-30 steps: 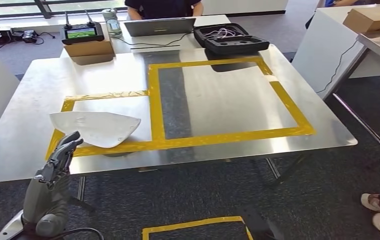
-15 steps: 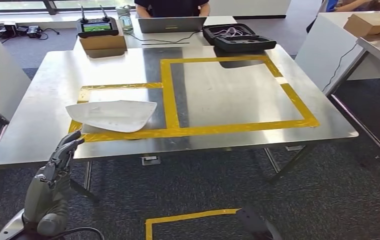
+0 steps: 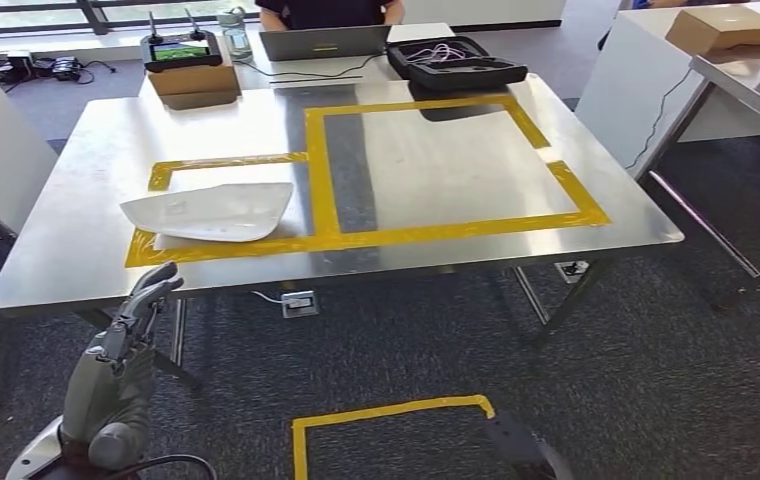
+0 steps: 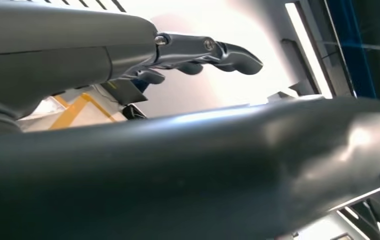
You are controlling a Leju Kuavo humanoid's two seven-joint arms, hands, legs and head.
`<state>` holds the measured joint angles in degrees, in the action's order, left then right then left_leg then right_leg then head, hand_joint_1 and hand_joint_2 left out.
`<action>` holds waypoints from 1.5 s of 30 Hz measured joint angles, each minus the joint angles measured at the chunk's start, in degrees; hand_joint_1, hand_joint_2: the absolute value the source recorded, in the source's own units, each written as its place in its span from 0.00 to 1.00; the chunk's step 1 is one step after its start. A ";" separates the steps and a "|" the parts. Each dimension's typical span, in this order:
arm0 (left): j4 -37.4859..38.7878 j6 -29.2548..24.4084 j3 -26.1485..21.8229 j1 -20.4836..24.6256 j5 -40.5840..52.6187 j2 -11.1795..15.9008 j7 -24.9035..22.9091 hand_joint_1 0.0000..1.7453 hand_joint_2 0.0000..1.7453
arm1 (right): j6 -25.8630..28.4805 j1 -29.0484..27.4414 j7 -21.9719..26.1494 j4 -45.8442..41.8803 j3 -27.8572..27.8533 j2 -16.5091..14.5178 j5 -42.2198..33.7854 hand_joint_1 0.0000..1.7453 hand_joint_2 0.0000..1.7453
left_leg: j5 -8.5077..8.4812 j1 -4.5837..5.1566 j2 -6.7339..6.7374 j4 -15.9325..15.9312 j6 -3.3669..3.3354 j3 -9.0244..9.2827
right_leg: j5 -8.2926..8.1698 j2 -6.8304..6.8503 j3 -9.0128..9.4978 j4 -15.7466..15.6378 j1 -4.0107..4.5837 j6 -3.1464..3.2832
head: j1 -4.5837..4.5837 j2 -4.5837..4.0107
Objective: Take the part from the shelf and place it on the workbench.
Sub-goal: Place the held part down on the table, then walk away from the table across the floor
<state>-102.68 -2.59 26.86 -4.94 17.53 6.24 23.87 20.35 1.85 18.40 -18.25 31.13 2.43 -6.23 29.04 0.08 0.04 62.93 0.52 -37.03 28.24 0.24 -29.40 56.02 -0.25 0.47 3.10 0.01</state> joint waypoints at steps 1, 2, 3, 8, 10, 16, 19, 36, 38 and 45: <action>0.12 0.01 0.05 0.10 0.00 0.01 -0.19 0.00 0.00 | 0.00 -0.01 0.00 0.00 -0.01 -0.02 -0.02 0.00 0.00 | 2.83 -0.13 -0.01 3.55 0.34 -1.03 | -0.56 0.00 -0.75 0.04 -0.01 0.14 | 0.03 -0.01; 0.26 0.02 0.10 0.15 0.00 0.02 -0.33 0.00 0.00 | 0.00 -0.03 -0.01 0.00 -0.01 -0.04 -0.03 0.00 0.00 | 4.95 -0.29 0.00 7.20 0.63 -1.88 | -1.14 0.04 -1.56 0.11 -0.02 0.13 | 0.04 -0.01; 0.40 0.04 0.11 0.16 0.00 0.03 -0.46 0.00 0.00 | 0.00 -0.06 -0.01 0.00 -0.01 -0.07 -0.03 0.00 0.00 | 5.89 -0.43 0.00 9.93 0.87 -2.21 | -1.71 0.07 -2.41 0.22 -0.04 0.07 | 0.04 -0.01; 0.69 0.94 0.20 0.20 -0.15 0.05 -1.09 0.00 0.00 | 0.08 -0.28 -0.15 0.00 -0.01 -0.10 0.44 0.00 0.00 | 1.85 -0.79 -0.11 -0.72 1.00 7.66 | -3.79 0.11 -6.14 1.70 -0.30 -1.11 | 0.03 0.01; 0.83 1.31 0.36 0.17 -0.51 0.09 -1.24 0.00 0.00 | 0.17 -0.57 -0.22 0.00 -0.01 -0.09 0.60 0.00 0.00 | 2.77 -0.54 -0.33 -4.76 0.11 9.79 | -4.48 0.08 -6.63 2.05 -0.25 -1.87 | 0.03 0.00; 1.37 1.79 1.03 0.15 -1.07 0.15 -1.32 0.00 0.00 | 0.32 -1.70 -0.34 0.02 0.03 -0.01 0.58 0.00 0.00 | -0.01 -0.43 -0.01 -5.13 -2.73 6.82 | 2.62 -0.09 -9.51 9.50 -0.72 -3.78 | -0.19 -0.01; 1.73 1.83 1.14 0.12 -1.13 0.16 -1.32 0.00 0.00 | 0.33 -1.83 -0.37 0.02 0.04 0.08 0.57 0.00 0.00 | -1.82 -0.24 0.04 -4.97 -2.83 4.47 | 6.36 -0.10 -10.74 17.97 -0.66 -3.90 | -0.20 0.00; 2.68 -2.69 1.08 -0.82 -3.67 1.28 -1.75 0.00 0.00 | -2.30 -1.59 -0.85 0.02 0.52 0.33 1.70 0.00 0.00 | 4.29 -0.48 -0.03 10.32 0.99 -1.81 | -1.02 0.41 -1.80 0.34 -0.17 -0.18 | -0.08 -0.01; 2.76 -2.91 1.07 -0.92 -3.76 1.38 -1.75 0.00 0.00 | -2.48 -1.64 -0.85 0.02 0.54 0.34 1.70 0.00 0.00 | 1.88 -0.57 -0.02 3.38 0.87 3.09 | -1.35 0.43 -2.57 0.85 -0.21 -0.46 | -0.08 -0.01; 2.94 -3.75 1.07 -1.01 -4.14 1.51 -1.58 0.00 0.00 | -3.49 -1.84 -1.01 0.03 0.59 0.39 1.30 0.00 0.00 | 0.63 -0.20 -0.26 -5.51 -1.00 7.57 | -1.79 0.31 -3.66 1.41 0.07 -0.68 | -0.14 0.01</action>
<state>-99.73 -6.34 27.93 -5.95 13.39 7.75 22.29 16.86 0.01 17.39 -18.22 31.72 2.82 -4.93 29.66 -0.12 -0.22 57.42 -0.49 -29.46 26.45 0.55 -33.06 57.43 -0.18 -0.20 2.96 0.02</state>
